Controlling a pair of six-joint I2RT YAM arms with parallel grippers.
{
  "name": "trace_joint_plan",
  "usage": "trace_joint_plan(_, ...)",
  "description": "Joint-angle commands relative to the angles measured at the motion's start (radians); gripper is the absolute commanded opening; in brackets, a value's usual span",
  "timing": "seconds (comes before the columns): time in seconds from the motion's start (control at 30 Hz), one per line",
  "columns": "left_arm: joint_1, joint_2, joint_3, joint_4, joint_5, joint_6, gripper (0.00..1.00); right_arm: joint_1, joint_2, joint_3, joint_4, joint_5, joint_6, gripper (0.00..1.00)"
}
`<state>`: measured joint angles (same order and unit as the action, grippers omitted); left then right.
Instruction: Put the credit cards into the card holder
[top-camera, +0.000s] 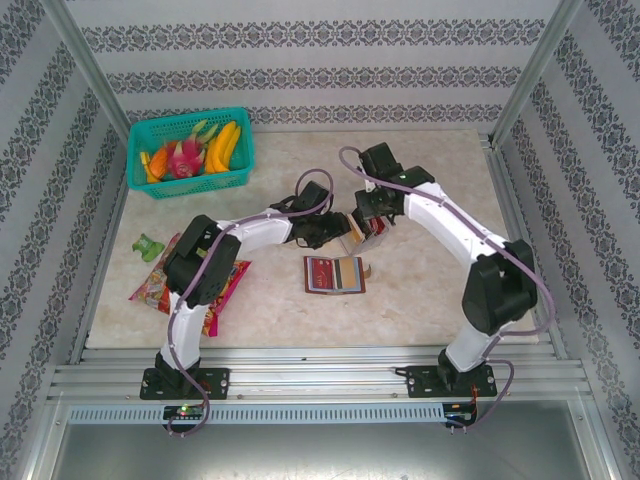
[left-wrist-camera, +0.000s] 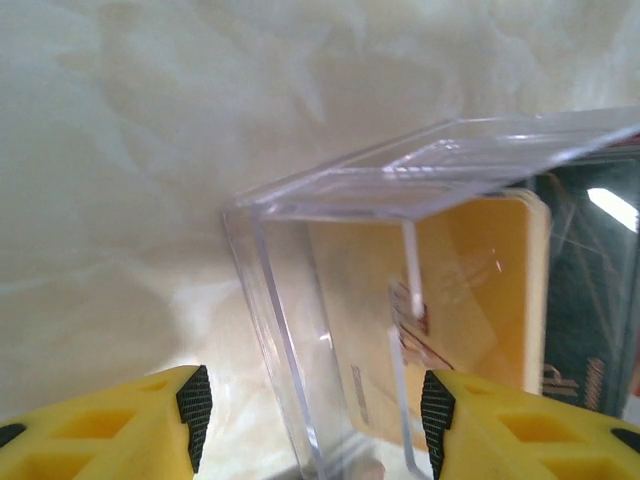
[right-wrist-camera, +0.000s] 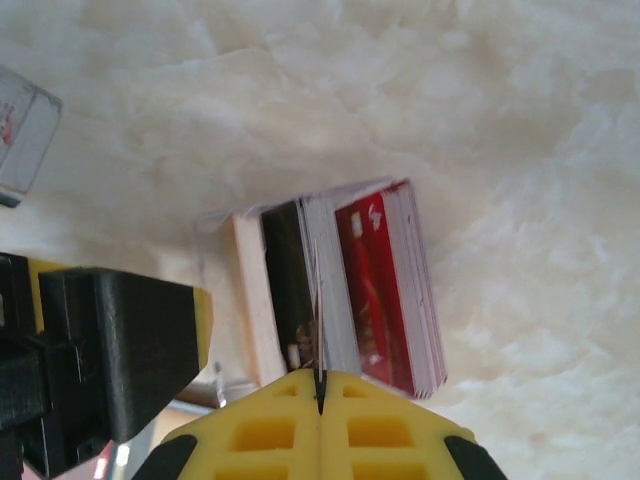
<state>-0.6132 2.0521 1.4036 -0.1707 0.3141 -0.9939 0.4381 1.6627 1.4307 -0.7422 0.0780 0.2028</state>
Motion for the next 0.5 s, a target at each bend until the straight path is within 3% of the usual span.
trace_joint_plan(0.0, 0.006, -0.119, -0.035, 0.035, -0.009, 0.049, 0.62, -0.020, -0.125, -0.098, 0.055, -0.114, 0.108, 0.04)
trace_joint_plan(0.23, 0.006, -0.309, -0.170, -0.084, -0.135, 0.124, 0.66, 0.012, -0.301, -0.346, 0.199, -0.256, 0.288, 0.02)
trace_joint_plan(0.47, 0.007, -0.425, -0.346, -0.118, -0.143, 0.108, 0.66, 0.103, -0.285, -0.441, 0.228, -0.225, 0.347, 0.01)
